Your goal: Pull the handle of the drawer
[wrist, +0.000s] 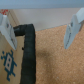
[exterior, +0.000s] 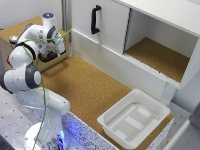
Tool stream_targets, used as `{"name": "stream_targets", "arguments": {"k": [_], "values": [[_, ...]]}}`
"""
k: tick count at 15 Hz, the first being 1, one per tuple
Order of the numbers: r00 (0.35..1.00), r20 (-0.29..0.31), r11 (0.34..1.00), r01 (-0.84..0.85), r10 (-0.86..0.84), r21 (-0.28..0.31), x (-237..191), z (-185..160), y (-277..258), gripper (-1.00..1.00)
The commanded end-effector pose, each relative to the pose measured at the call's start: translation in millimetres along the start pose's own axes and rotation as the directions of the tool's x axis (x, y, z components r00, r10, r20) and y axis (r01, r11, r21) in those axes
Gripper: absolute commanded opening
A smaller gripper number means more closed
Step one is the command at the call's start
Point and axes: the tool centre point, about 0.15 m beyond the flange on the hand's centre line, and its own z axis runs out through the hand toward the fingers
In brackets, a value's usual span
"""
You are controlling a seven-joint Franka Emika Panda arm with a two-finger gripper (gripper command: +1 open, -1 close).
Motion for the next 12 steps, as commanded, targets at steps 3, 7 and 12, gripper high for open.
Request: {"name": "stream_targets", "arguments": {"k": [3,7,12], "values": [[0.999,0.017,0.993,0.026,-0.028,0.112,-2.1,24.9,-2.8,1.0],[0.999,0.017,0.993,0.026,-0.028,0.112,-2.1,24.9,-2.8,1.0],[0.994,-0.006,0.991,0.112,-0.112,0.078,11.9,10.0,-0.9,1.0]]}}
